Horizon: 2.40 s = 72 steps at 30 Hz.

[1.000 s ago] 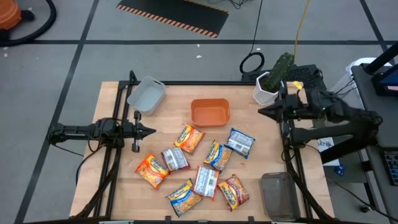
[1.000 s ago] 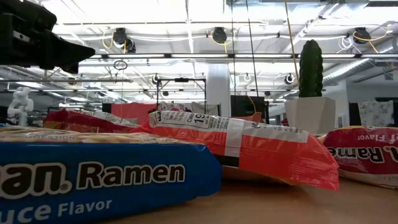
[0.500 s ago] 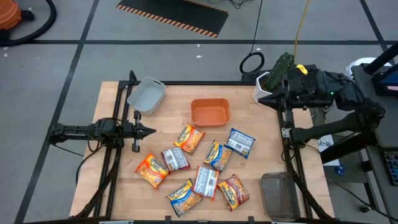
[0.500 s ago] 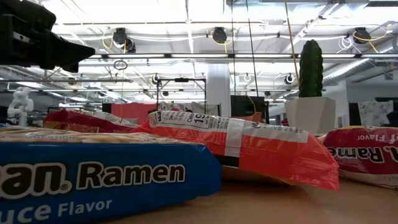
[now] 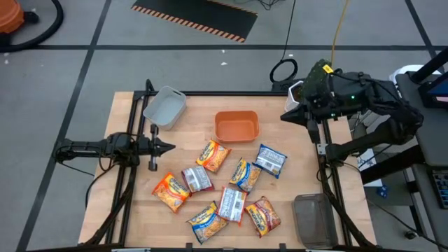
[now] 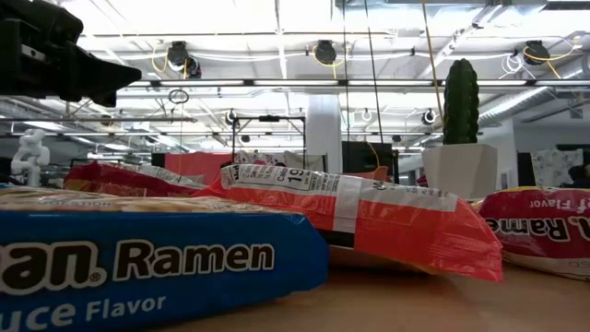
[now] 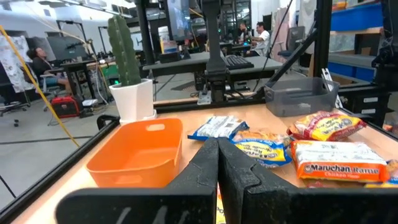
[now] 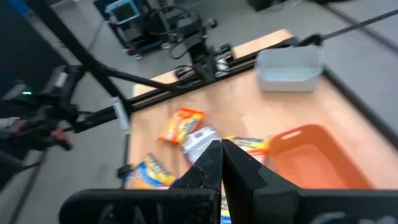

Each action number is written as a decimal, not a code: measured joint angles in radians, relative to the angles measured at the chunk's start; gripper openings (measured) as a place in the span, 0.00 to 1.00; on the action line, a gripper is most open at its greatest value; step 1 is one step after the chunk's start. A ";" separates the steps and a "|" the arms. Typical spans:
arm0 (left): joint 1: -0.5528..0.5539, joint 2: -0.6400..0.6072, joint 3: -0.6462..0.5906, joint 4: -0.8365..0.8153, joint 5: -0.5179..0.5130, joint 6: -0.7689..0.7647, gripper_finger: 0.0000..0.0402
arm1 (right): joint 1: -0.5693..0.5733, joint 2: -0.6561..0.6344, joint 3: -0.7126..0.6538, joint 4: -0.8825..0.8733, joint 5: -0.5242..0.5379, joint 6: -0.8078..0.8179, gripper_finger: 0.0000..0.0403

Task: Sort Maruchan noodles
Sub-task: Put the top blue noodle pack into the gray bin

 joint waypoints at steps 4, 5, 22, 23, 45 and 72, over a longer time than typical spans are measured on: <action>0.000 0.000 0.000 0.010 -0.003 -0.005 0.00 | 0.000 0.020 0.010 -0.028 -0.030 0.071 0.00; 0.000 0.000 0.000 0.013 -0.003 -0.018 0.00 | 0.000 0.026 0.010 -0.030 -0.033 0.092 0.00; -0.011 0.191 0.319 -0.078 -0.110 -0.297 0.00 | -0.020 0.091 -0.006 -0.071 -0.045 0.107 0.00; -0.011 0.231 0.371 -0.120 -0.109 -0.298 0.00 | -0.022 0.087 -0.017 -0.070 -0.043 0.107 0.00; -0.020 0.943 1.237 -0.419 -0.179 -0.484 0.00 | -0.047 -0.129 -0.519 -0.046 -0.016 0.033 0.02; -0.235 1.459 1.367 -0.453 -0.220 -0.833 0.00 | -0.044 -0.294 -1.194 0.176 -0.053 -0.196 0.47</action>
